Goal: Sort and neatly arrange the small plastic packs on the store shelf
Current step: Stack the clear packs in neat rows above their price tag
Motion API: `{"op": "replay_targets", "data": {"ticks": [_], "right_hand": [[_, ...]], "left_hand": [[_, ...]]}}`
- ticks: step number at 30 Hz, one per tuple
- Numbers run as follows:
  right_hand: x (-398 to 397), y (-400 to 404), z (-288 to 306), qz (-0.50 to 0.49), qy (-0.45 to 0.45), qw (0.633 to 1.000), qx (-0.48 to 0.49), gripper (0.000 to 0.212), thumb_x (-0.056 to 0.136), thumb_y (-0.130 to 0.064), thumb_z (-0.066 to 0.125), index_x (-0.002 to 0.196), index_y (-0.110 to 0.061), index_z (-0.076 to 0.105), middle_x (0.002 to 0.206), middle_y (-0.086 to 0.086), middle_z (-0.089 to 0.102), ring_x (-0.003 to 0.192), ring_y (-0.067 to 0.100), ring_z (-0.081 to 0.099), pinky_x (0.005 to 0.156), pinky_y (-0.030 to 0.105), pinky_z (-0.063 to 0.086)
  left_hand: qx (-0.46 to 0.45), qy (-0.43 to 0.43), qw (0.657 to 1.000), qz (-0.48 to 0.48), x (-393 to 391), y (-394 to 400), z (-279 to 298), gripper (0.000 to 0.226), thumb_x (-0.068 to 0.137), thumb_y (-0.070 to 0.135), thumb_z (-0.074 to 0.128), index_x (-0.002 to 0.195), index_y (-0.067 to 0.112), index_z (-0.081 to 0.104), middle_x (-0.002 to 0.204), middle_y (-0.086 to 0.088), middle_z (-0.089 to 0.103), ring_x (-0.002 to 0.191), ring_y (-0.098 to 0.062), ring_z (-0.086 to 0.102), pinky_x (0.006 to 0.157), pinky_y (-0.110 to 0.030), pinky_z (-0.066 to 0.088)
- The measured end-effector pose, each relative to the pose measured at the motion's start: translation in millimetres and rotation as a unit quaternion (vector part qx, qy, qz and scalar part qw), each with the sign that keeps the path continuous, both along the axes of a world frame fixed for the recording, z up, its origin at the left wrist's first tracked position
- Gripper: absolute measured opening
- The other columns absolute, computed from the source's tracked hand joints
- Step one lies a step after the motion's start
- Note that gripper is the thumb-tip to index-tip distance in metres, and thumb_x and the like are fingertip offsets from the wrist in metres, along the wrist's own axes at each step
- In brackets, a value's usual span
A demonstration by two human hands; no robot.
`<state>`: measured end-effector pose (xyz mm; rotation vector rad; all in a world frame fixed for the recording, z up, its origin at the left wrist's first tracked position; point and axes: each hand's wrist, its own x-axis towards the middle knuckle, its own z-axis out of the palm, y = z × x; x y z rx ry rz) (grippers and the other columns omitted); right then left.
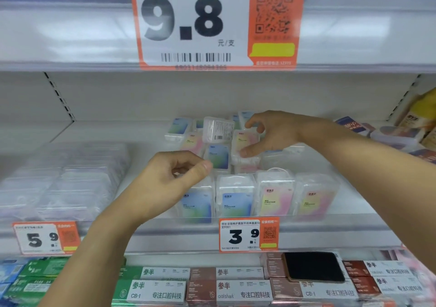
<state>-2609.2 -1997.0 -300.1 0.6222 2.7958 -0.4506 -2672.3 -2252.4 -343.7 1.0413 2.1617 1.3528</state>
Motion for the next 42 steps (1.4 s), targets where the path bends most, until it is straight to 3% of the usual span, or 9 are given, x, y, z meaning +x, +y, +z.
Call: {"op": "replay_targets", "data": {"ticks": [5, 10, 15, 20, 25, 30, 33, 39, 42], "right_hand": [[-13, 0, -4, -0.011, -0.002, 1.000, -0.022, 0.096, 0.065, -0.062, 0.081, 0.146, -0.033, 0.039, 0.142, 0.001, 0.040, 0.082, 0.019, 0.071, 0.078, 0.029, 0.055], [-27, 10, -7, -0.026, -0.002, 0.997, -0.072, 0.117, 0.056, -0.053, 0.090, 0.153, -0.020, 0.031, 0.153, 0.001, 0.037, 0.096, 0.018, 0.072, 0.102, 0.035, 0.050], [-26, 8, 0, 0.004, 0.023, 1.000, -0.004, 0.099, 0.049, -0.053, 0.094, 0.132, -0.022, 0.050, 0.121, -0.003, 0.049, 0.101, 0.016, 0.055, 0.089, 0.026, 0.049], [-11, 25, 0, 0.000, 0.019, 0.999, -0.042, 0.106, 0.045, -0.044, 0.098, 0.132, -0.024, 0.041, 0.112, -0.004, 0.055, 0.081, 0.017, 0.070, 0.070, 0.030, 0.059], [-8, 38, -11, 0.016, 0.089, 0.996, 0.021, 0.117, 0.061, -0.036, 0.091, 0.153, -0.033, 0.019, 0.139, 0.006, 0.035, 0.114, 0.025, 0.054, 0.097, 0.037, 0.049], [-1, 28, -13, 0.073, 0.117, 0.989, 0.050, 0.092, 0.058, -0.054, 0.089, 0.135, -0.037, 0.042, 0.126, 0.000, 0.033, 0.118, 0.022, 0.040, 0.104, 0.035, 0.042], [-4, 18, -11, 0.123, 0.081, 0.986, 0.079, 0.093, 0.049, -0.061, 0.089, 0.129, -0.041, 0.045, 0.121, -0.006, 0.033, 0.115, 0.019, 0.032, 0.100, 0.036, 0.042], [-18, 18, -22, 0.142, 0.029, 0.987, 0.064, 0.133, 0.041, -0.055, 0.095, 0.151, -0.042, 0.022, 0.146, -0.015, 0.006, 0.138, 0.021, 0.024, 0.113, 0.036, 0.037], [-21, 27, -29, 0.151, 0.072, 0.984, 0.065, 0.117, 0.057, -0.040, 0.093, 0.153, -0.036, 0.026, 0.157, -0.006, 0.003, 0.145, 0.020, 0.025, 0.114, 0.025, 0.031]], "left_hand": [[0.019, 0.029, 0.996, 0.086, -18, 2, 13, 0.025, 0.095, 0.036, 0.055, 0.087, 0.021, 0.074, 0.084, 0.007, 0.075, 0.077, -0.008, 0.069, 0.085, -0.035, 0.054], [-0.102, 0.123, 0.985, 0.072, -36, 31, 34, 0.019, 0.087, 0.046, 0.061, 0.094, 0.031, 0.070, 0.093, 0.016, 0.069, 0.081, -0.004, 0.066, 0.069, -0.024, 0.048], [-0.243, 0.253, 0.936, -0.036, -58, 83, 33, 0.076, 0.075, 0.052, 0.073, 0.139, 0.034, 0.036, 0.124, 0.001, 0.044, 0.105, -0.016, 0.052, 0.084, -0.026, 0.041], [-0.396, 0.262, 0.874, -0.106, -73, 103, 21, 0.121, 0.050, 0.068, 0.082, 0.144, 0.053, 0.007, 0.144, 0.000, 0.018, 0.125, -0.027, 0.046, 0.102, -0.040, 0.045], [-0.376, 0.261, 0.884, -0.098, -85, 103, 12, 0.110, 0.057, 0.065, 0.081, 0.147, 0.046, 0.022, 0.150, -0.003, 0.019, 0.131, -0.025, 0.040, 0.108, -0.035, 0.038], [-0.260, 0.369, 0.888, -0.087, -87, 98, 5, 0.063, 0.070, 0.050, 0.079, 0.126, 0.030, 0.057, 0.130, -0.006, 0.035, 0.111, -0.021, 0.045, 0.098, -0.040, 0.044], [-0.271, 0.371, 0.877, -0.138, -86, 99, 4, 0.080, 0.060, 0.060, 0.081, 0.128, 0.027, 0.055, 0.123, 0.003, 0.039, 0.115, -0.015, 0.036, 0.099, -0.037, 0.041], [-0.378, 0.273, 0.871, -0.157, -101, 98, -2, 0.106, 0.051, 0.070, 0.079, 0.142, 0.040, 0.033, 0.130, 0.009, 0.039, 0.123, -0.016, 0.039, 0.105, -0.037, 0.041], [-0.367, 0.251, 0.884, -0.145, -105, 98, -6, 0.112, 0.048, 0.068, 0.082, 0.143, 0.039, 0.030, 0.129, 0.007, 0.039, 0.121, -0.017, 0.042, 0.104, -0.037, 0.043]]}}
